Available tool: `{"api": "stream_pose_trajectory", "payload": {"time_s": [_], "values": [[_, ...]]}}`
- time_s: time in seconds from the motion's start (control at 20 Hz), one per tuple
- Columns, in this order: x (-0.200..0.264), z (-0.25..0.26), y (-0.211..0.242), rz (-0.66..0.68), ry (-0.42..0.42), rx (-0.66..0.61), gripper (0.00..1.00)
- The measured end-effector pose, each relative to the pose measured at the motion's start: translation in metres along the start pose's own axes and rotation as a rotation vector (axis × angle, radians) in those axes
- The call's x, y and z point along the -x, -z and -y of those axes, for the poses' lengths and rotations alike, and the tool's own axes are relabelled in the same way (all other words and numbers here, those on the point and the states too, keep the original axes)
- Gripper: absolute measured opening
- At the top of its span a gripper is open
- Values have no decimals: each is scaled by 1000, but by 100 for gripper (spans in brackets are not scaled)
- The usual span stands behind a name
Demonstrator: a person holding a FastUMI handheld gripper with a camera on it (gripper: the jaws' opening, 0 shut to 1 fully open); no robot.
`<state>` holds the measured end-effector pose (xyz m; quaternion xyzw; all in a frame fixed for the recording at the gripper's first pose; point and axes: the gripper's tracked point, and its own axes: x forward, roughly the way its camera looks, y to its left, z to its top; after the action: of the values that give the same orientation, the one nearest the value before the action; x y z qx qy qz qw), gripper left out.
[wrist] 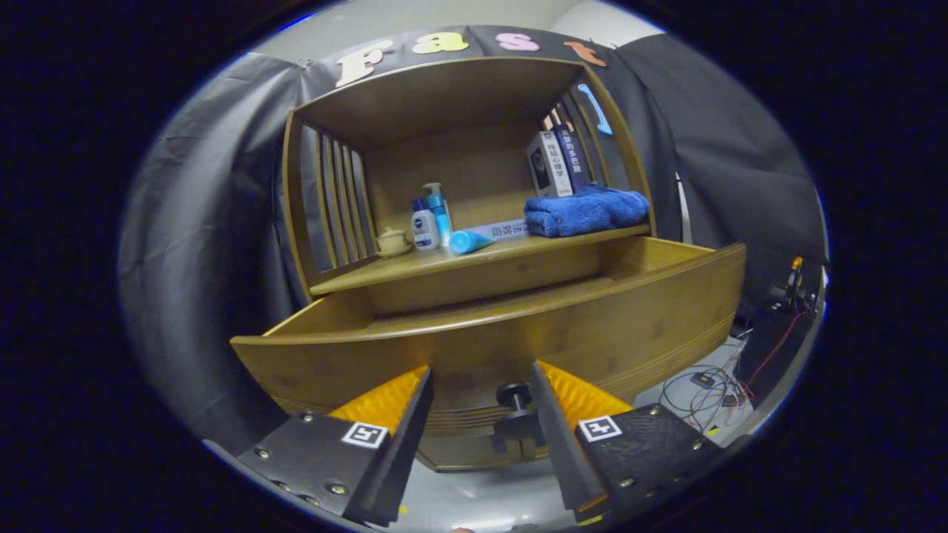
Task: Pull open the drawer, take out the items inside it, and place them on the countertop above the cabinet.
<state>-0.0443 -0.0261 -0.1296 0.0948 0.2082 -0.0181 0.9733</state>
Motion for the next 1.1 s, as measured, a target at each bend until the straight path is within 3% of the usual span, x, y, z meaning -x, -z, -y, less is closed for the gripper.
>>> {"api": "stream_pose_trajectory", "payload": {"time_s": [1.1], "values": [[-106,-2,-21,-5,-29,21,79]]}}
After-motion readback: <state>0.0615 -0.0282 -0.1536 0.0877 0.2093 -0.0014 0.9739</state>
